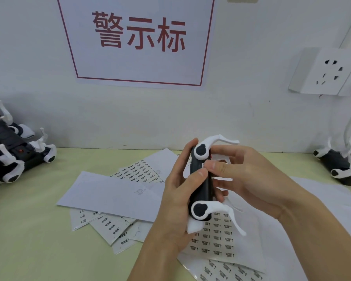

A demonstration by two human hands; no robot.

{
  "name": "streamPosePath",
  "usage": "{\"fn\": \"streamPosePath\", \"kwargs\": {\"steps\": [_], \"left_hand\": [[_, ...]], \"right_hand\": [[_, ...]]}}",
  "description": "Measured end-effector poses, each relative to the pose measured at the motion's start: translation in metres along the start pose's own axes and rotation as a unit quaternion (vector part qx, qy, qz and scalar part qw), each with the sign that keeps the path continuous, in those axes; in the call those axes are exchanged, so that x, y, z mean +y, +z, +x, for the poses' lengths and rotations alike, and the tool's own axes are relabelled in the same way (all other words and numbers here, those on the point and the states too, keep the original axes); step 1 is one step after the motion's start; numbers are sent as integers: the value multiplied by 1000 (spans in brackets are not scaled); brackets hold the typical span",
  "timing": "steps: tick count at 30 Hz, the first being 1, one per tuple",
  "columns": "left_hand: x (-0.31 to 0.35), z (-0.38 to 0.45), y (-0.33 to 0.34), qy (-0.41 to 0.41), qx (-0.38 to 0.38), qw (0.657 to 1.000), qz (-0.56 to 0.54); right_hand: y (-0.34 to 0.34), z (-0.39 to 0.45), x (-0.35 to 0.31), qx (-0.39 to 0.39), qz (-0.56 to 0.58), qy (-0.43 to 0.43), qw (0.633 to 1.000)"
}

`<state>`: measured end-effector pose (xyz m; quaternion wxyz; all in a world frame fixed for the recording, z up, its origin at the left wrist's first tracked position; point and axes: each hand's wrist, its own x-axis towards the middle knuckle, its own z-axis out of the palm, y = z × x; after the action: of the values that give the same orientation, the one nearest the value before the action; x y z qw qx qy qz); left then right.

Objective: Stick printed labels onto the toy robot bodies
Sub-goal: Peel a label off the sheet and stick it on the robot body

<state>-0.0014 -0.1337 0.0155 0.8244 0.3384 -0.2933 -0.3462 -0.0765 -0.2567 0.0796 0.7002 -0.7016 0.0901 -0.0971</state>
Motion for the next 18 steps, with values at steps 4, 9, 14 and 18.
{"fn": "streamPosePath", "kwargs": {"steps": [4,9,14,18], "left_hand": [[0,1,0,-8,11,999,35],[1,1,0,-15,1,999,40],[2,0,0,-8,-4,1000,-8],[2,0,2,-10,6,1000,-27]], "right_hand": [[0,0,1,12,-15,17,1000],[-5,-1,1,-17,-16,7,1000],[-8,-1,5,-77,-5,-29,997],[-7,2,9,-48,-91,-32,994]]}}
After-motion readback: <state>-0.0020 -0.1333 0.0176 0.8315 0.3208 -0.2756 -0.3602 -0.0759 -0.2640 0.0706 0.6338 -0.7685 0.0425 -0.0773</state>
